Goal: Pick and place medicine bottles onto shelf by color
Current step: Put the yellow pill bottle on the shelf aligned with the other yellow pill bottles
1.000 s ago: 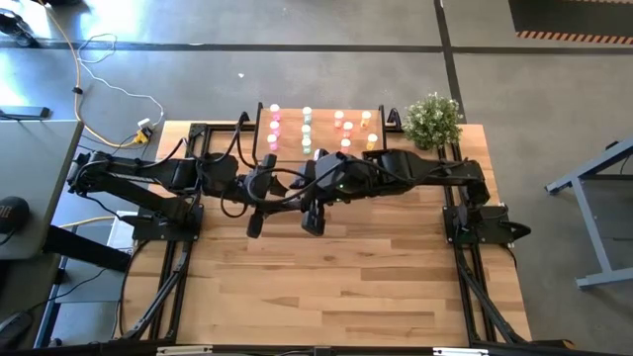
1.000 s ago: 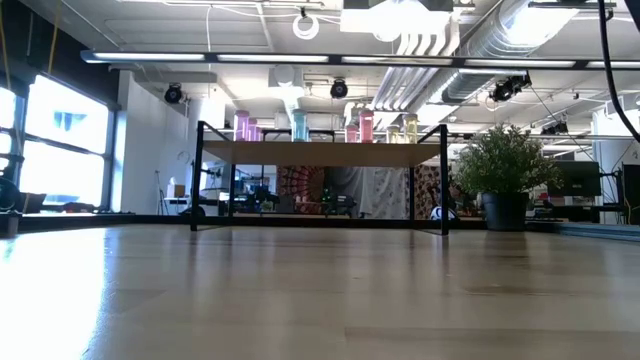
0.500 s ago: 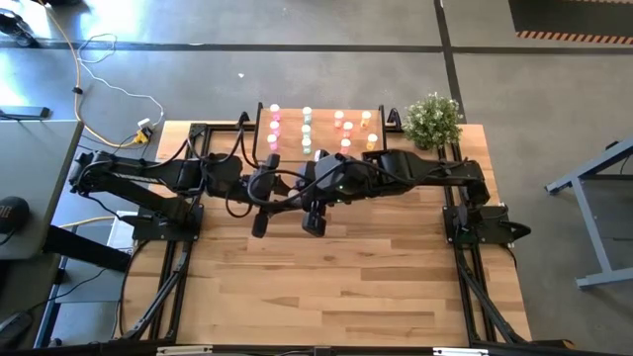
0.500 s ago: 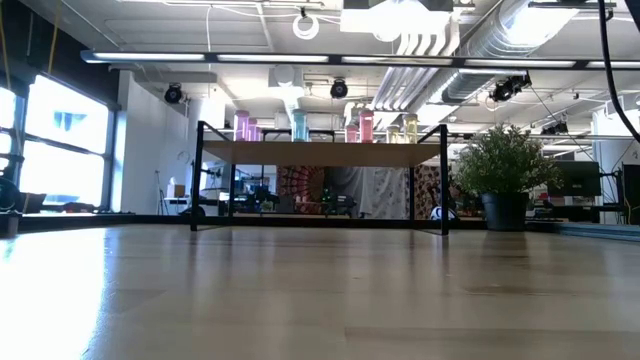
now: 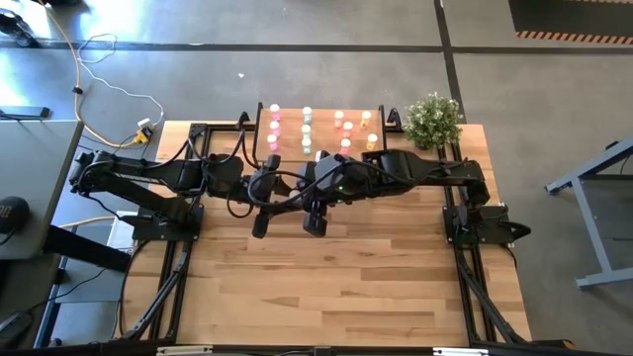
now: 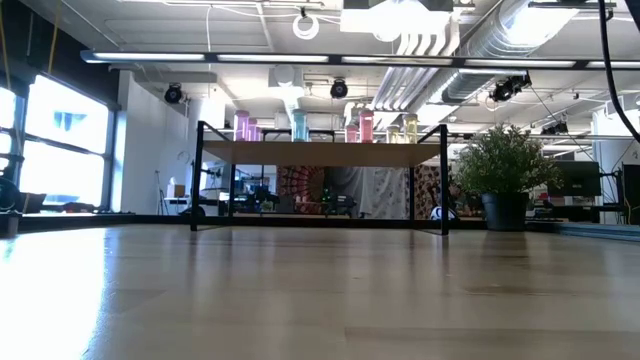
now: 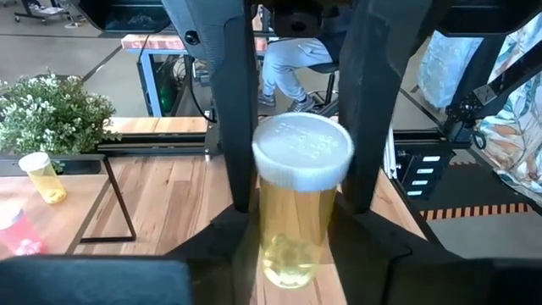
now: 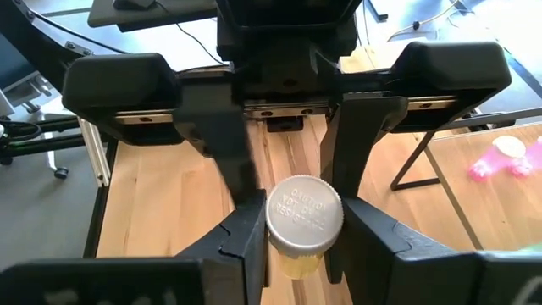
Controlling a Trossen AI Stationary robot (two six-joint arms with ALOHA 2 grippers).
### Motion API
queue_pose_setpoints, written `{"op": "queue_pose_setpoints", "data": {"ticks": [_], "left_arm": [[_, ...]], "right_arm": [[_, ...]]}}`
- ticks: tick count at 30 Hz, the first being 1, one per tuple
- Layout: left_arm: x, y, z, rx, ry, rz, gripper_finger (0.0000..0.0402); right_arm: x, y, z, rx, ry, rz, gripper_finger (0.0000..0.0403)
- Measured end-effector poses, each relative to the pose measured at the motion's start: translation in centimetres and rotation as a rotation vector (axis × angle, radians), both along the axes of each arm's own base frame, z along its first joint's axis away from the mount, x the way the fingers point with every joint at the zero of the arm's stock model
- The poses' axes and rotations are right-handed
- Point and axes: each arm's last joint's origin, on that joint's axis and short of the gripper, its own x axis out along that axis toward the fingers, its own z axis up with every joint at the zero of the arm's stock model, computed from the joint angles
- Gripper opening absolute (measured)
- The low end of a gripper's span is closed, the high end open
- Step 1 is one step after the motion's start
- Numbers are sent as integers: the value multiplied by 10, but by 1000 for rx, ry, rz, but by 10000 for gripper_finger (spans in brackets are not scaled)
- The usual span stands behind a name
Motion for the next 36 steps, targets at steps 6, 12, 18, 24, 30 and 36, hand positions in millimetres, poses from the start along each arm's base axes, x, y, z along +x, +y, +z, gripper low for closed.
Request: {"op": "queue_pose_setpoints", "data": {"ticks": [6,12,18,24,30,36], "left_arm": [[0,0,0,-11,-1,3,183],[-1,2,1,-25,-5,68,238],[-5,3,5,-11,-25,122,252],[-8,5,7,9,-35,140,249],[-9,5,9,10,-39,140,248],[-9,5,8,26,-35,151,249]], "right_arm": [[-3,2,0,-21,17,11,106],[-19,-2,9,-73,42,-6,106],[-39,-8,29,-147,-4,15,106],[-68,-20,46,-239,14,-26,106],[-103,-41,57,-271,79,-125,106],[-121,-60,55,-253,129,-225,106]]}}
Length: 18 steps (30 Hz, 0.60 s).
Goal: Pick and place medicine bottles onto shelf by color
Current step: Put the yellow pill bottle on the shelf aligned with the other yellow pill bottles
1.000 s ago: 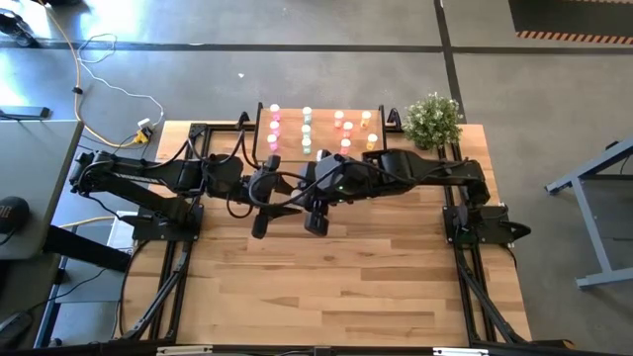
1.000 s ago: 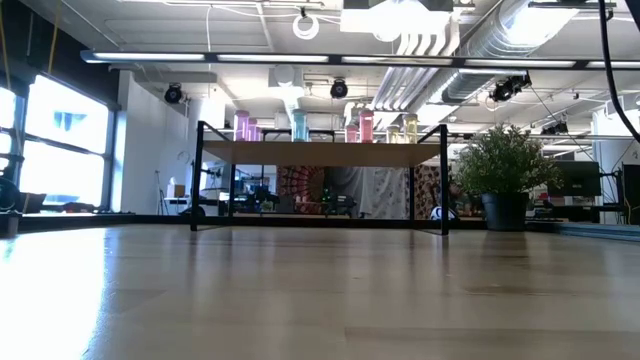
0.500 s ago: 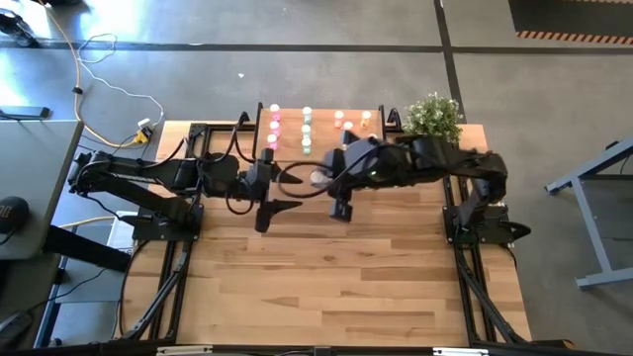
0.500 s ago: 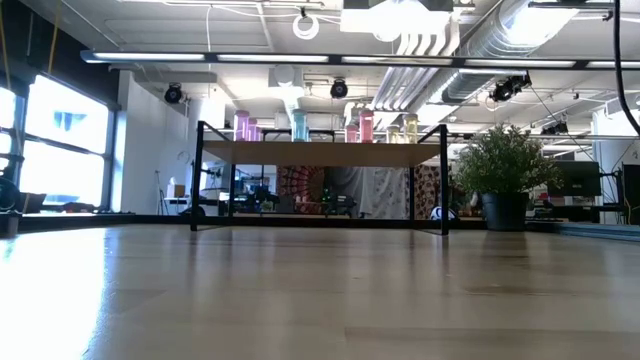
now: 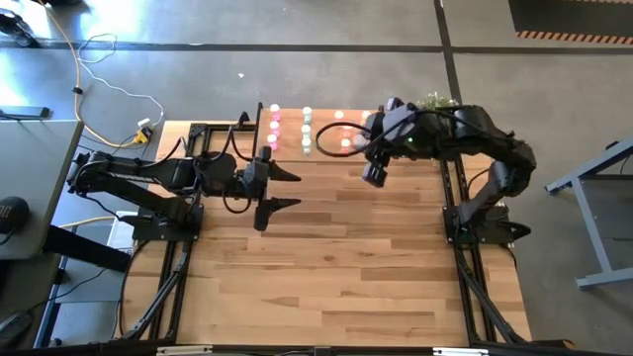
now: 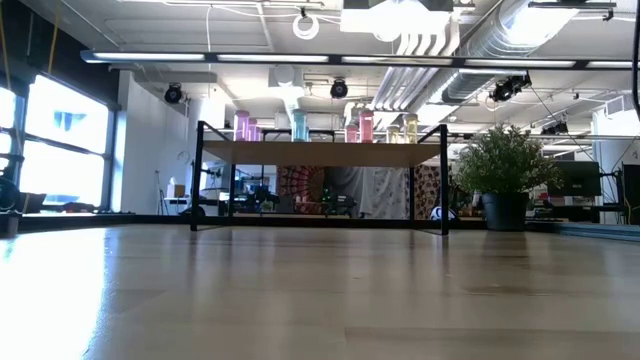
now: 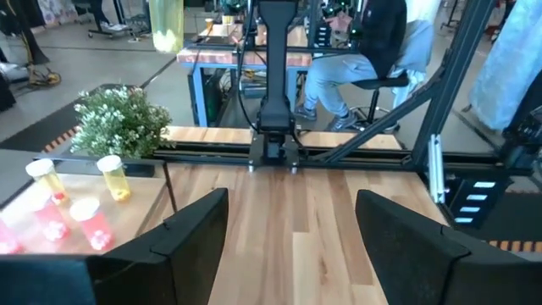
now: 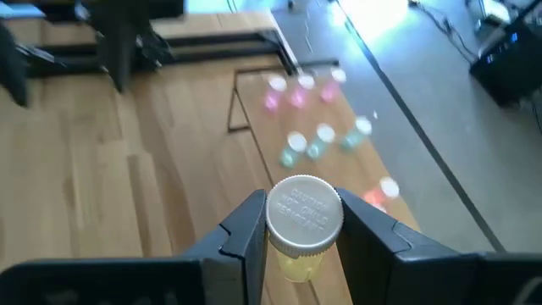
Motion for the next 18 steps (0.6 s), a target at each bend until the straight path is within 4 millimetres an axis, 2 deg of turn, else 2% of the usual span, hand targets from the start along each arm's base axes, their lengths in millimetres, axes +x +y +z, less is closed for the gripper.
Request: {"op": "queue_pose_setpoints", "data": {"ticks": [4,8,13,18], "left_arm": [[0,0,0,38,6,0,249],[0,2,0,51,8,40,246],[-2,7,1,132,21,130,247],[-4,22,2,145,24,221,247]], "right_arm": [[-3,-10,-20,26,43,-62,106],[-12,-21,-41,54,0,-128,106],[-32,-31,-66,97,-157,-231,106],[-46,-34,-91,130,-291,-272,106]]}}
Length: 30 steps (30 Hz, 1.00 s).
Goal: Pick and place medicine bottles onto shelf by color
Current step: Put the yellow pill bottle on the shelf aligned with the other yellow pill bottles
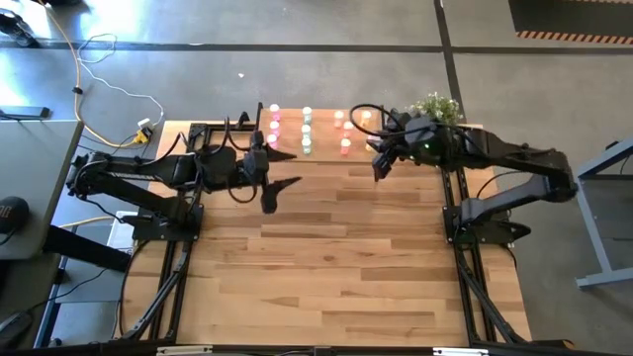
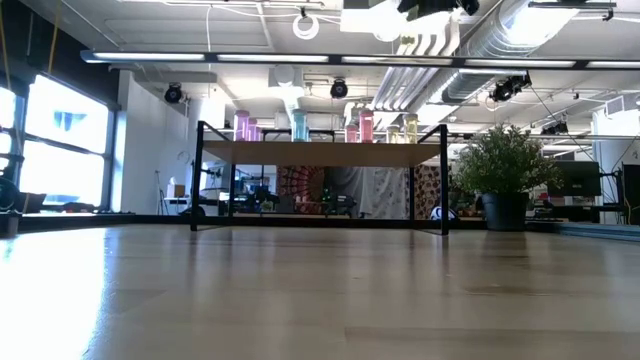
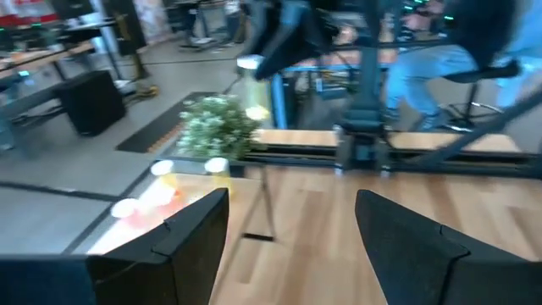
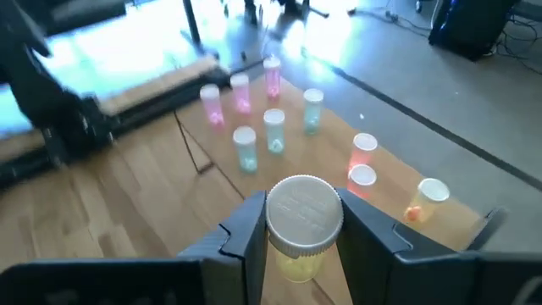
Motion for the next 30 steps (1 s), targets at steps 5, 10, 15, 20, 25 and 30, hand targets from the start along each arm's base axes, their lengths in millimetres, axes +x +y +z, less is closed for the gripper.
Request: {"op": "queue_pose_setpoints", "data": {"ticks": [5,10,15,20,25,30], "left_arm": [[-3,20,0,-3,-6,72,245],[-7,36,0,-7,-7,127,245],[-10,47,0,-4,-6,171,245],[-12,53,0,13,5,181,245],[-13,56,0,0,1,138,245],[-14,58,0,-1,1,142,245]], "right_arm": [[-5,-1,-24,-28,-87,-56,106],[-2,-2,-51,-28,-87,-96,106],[1,-2,-78,-62,-73,-152,106],[0,-3,-103,-80,-31,-187,106],[1,-3,-118,-87,-40,-187,106],[0,-7,-123,-103,-15,-181,106]]}}
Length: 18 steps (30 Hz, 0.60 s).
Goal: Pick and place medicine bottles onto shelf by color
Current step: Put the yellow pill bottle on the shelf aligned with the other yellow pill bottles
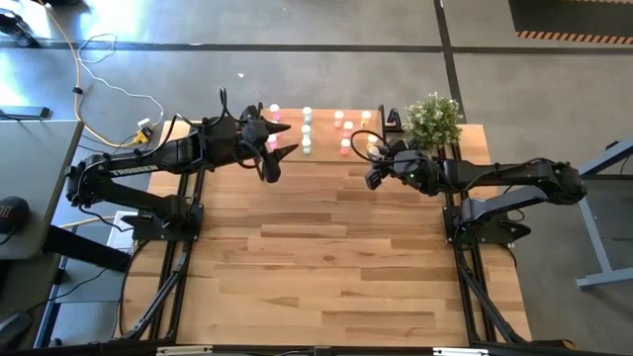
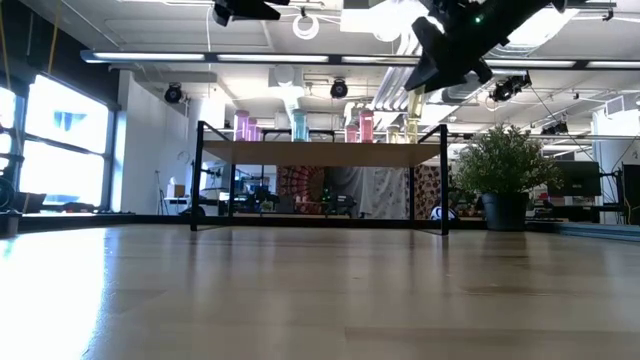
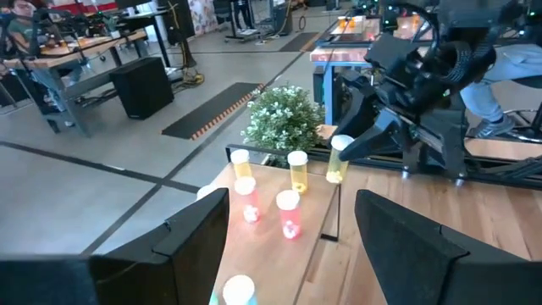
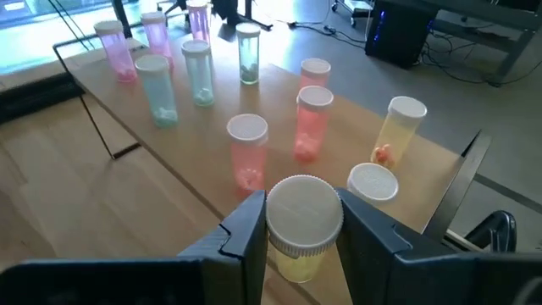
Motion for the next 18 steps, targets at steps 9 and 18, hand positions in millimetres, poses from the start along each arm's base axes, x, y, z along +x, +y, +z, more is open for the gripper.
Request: {"op": "queue_pose_setpoints", "data": {"ticks": [9,18], "left_arm": [[0,0,0,-1,0,-2,245],[0,0,0,21,16,-4,245]], "right_arm": [[2,-14,-5,8,49,32,106],[12,-25,-21,32,128,42,106]]}}
